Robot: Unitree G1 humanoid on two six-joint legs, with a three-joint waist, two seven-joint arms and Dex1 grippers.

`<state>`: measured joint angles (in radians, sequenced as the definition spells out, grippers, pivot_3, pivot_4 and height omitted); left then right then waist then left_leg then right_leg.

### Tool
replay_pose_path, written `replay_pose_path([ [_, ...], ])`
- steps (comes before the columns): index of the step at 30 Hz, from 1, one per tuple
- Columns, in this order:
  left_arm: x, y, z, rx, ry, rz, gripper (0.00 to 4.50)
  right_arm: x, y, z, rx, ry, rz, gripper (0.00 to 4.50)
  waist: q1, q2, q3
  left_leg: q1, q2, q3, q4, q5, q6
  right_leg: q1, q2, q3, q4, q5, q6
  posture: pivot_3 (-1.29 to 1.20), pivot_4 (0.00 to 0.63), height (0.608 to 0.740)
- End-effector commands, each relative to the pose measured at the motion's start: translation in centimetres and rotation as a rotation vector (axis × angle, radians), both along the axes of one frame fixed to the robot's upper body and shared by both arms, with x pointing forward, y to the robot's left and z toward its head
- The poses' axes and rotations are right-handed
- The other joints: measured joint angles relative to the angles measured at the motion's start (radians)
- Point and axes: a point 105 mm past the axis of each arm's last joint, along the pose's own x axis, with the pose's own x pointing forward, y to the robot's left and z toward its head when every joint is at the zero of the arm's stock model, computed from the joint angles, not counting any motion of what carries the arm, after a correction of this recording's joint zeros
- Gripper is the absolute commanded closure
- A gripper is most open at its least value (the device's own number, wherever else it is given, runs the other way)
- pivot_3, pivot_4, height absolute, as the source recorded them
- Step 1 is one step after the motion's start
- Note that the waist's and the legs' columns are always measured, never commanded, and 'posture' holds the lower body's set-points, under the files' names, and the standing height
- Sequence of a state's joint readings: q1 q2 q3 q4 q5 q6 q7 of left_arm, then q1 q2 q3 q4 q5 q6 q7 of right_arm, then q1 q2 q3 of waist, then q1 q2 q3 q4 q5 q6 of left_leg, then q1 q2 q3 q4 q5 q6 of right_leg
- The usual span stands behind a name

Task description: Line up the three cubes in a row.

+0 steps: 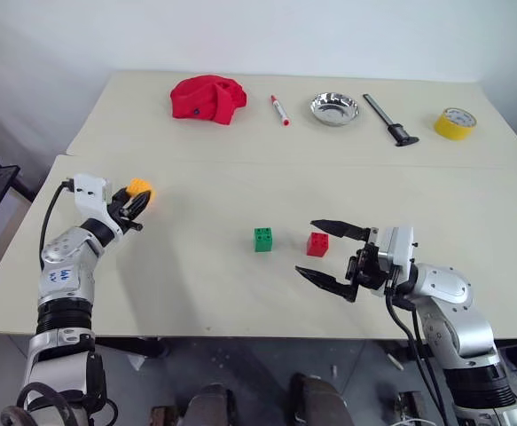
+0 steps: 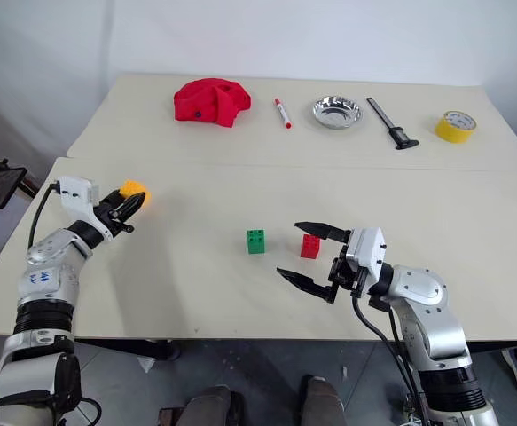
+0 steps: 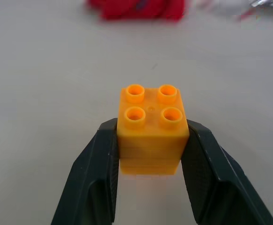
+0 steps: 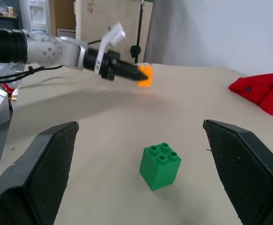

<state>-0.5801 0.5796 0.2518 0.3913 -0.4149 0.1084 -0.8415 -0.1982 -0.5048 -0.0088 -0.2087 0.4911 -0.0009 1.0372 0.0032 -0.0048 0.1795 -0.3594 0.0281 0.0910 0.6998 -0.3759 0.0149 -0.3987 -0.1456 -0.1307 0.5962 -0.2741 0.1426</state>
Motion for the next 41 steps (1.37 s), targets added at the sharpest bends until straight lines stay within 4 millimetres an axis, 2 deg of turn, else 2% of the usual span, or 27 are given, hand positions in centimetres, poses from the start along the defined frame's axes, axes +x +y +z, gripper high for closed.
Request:
replay_pose_path([
  [1,-3.5,-4.6,2.8,0.156,-0.084,-0.397,3.02,-0.3,-1.1,1.2,-0.01,-0.054,-0.022,0.0,-0.001,0.001,-0.001,0.001,0.0,0.0,0.0,0.0,0.0,0.0,0.0,0.0,0.0,0.0,0.0,0.0,0.15,0.74],
  [3,-4.7,-5.8,0.5,0.314,-0.043,-0.566,3.02,-0.2,-1.5,1.1,-0.025,-0.05,-0.026,0.0,-0.004,0.004,-0.002,0.002,-0.001,0.002,-0.001,0.0,0.0,0.001,0.0,0.001,-0.001,0.0,0.0,0.0,0.15,0.74],
  [5,-5.4,-6.0,-1.6,0.44,-0.015,-0.675,3.02,-0.1,-1.7,1.1,-0.029,-0.049,-0.029,0.0,-0.007,0.006,-0.002,0.004,-0.001,0.004,-0.002,0.0,0.0,0.002,0.0,0.001,-0.001,0.0,-0.001,0.0,0.15,0.74],
  [9,-3.5,-4.9,-4.3,0.502,0.097,-0.689,3.02,-0.3,-2.1,1.0,-0.037,-0.04,-0.04,0.0,-0.006,0.005,-0.002,0.004,0.001,0.006,-0.002,0.0,-0.001,0.001,0.003,0.002,-0.001,-0.002,-0.004,0.0,0.15,0.74],
  [12,-2.6,-4.7,-5.0,0.512,0.106,-0.679,3.02,-0.5,-2.4,0.8,-0.042,-0.029,-0.053,0.0,-0.004,0.005,-0.001,0.003,0.001,0.006,-0.001,0.0,-0.001,0.001,0.003,0.002,-0.002,-0.002,-0.003,0.0,0.15,0.74],
  [19,-2.1,-5.2,-5.5,0.521,0.116,-0.711,3.02,-0.7,-3.6,0.2,-0.047,0.005,-0.099,0.0,-0.003,0.004,-0.001,0.002,0.001,0.004,-0.001,0.0,0.0,0.0,0.002,0.0,-0.002,-0.001,-0.002,0.0,0.15,0.74],
  [20,-2.0,-5.1,-5.6,0.523,0.128,-0.706,2.67,-0.7,-3.7,0.1,-0.047,0.01,-0.101,0.0,-0.004,0.004,-0.001,0.002,0.001,0.004,-0.001,0.0,0.0,0.0,0.002,0.0,-0.002,-0.001,-0.002,0.0,0.15,0.74],
  [24,-1.4,-5.0,-5.3,0.517,0.105,-0.655,1.47,-0.3,-4.0,0.0,-0.047,0.016,-0.104,0.0,-0.004,0.004,-0.001,0.002,0.001,0.004,-0.001,0.0,0.0,0.0,0.002,0.0,-0.001,-0.001,-0.002,0.0,0.15,0.74],
  [29,-1.1,-4.4,-3.5,0.474,0.043,-0.609,0.05,-0.1,-4.2,0.2,-0.065,0.026,-0.068,0.0,-0.005,0.004,-0.001,0.002,0.001,0.004,-0.001,0.0,0.0,0.0,0.002,0.0,-0.001,-0.001,-0.002,0.0,0.15,0.74],
  [30,-1.4,-4.0,-2.8,0.455,0.034,-0.605,0.05,-0.3,-4.4,0.3,-0.08,0.033,-0.046,0.0,-0.004,0.004,-0.001,0.002,0.001,0.004,-0.001,0.0,0.0,0.0,0.002,0.0,-0.001,-0.001,-0.002,0.0,0.15,0.74],
  [34,-4.0,-0.1,0.5,0.381,0.052,-0.543,0.05,-0.4,-6.1,2.5,-0.178,0.099,0.057,0.0,-0.018,0.004,0.001,0.001,0.002,0.004,-0.001,0.0,0.0,-0.001,0.001,0.001,-0.001,-0.001,-0.002,0.0,0.15,0.74],
  [37,-4.8,1.2,1.2,0.429,0.05,-0.471,0.05,-0.3,-7.0,2.5,-0.293,0.126,0.082,0.0,-0.022,0.004,0.001,0.002,0.002,0.002,-0.001,0.0,0.0,-0.002,0.001,0.0,0.002,-0.001,-0.002,0.0,0.15,0.74],
  [41,-5.7,2.0,1.3,0.454,0.035,-0.409,0.05,0.1,-7.6,2.2,-0.355,0.128,0.091,0.0,-0.006,0.004,0.001,0.002,0.002,0.003,0.0,-0.001,0.0,-0.002,0.0,0.0,0.003,-0.001,-0.002,0.0,0.15,0.74],
])
